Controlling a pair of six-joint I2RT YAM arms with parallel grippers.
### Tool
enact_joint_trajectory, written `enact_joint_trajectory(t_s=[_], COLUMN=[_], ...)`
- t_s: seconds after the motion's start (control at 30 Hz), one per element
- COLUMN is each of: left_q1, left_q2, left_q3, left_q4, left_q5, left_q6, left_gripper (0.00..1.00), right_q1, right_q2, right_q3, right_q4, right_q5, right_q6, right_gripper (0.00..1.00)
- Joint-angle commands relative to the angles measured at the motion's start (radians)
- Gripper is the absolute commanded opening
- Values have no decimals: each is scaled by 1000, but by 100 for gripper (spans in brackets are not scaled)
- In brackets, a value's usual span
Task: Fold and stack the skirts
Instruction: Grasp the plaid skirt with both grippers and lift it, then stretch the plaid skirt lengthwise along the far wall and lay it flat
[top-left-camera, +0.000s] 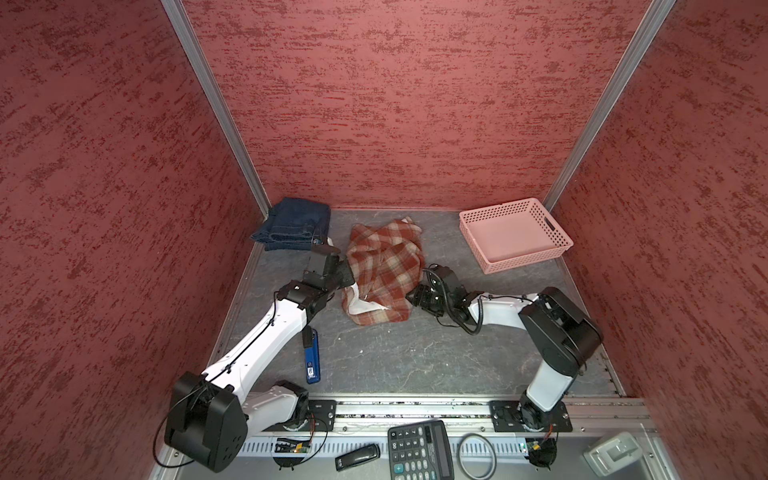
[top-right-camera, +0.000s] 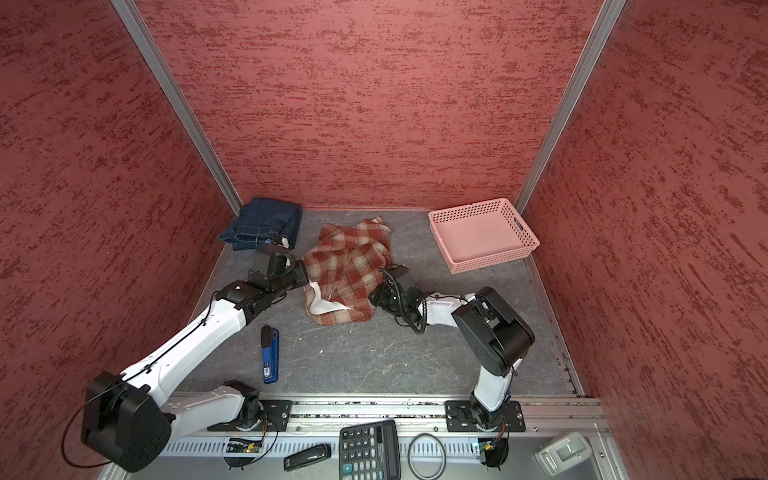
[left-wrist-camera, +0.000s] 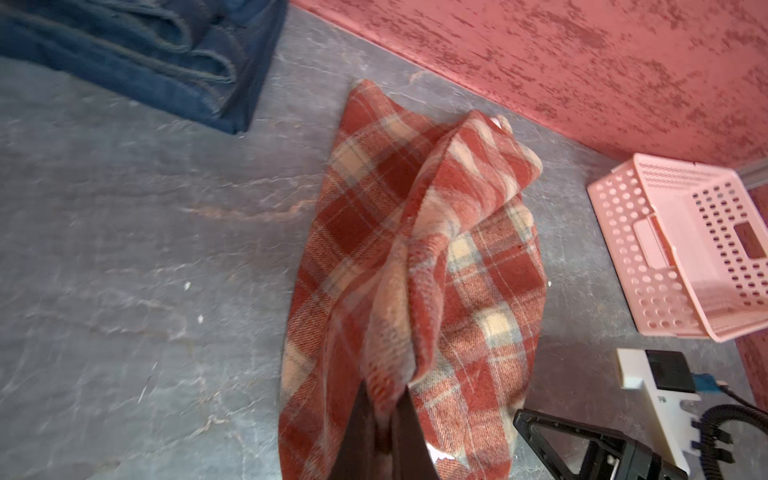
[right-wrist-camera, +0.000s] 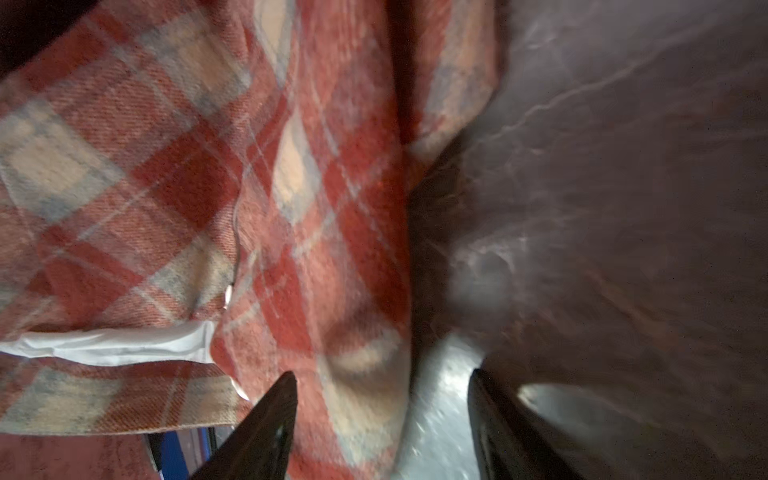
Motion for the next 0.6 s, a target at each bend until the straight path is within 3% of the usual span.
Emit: enact_joint_trajectory(t_s=[0.0,0.13,0.17,0.57], left_q1=[31,77,91,232], left_q2=[-77,-144,-151,-193], left_q3=[-34,-84,-86,-7], left_q4=[18,26,25,6], left_q5=[-57,-51,-44,17], left_q6=[-52,-72,-71,-23], left_gripper=[0,0,0,0], right_q1=[24,27,26,-26], right_q2=[21,12,0,-213], right_q3=[7,30,48,180], right_q4=[100,105,85,-143], right_q5=[-11,-5,11,159], right_q6=[116,107,94,-71], right_gripper=[51,6,0,0])
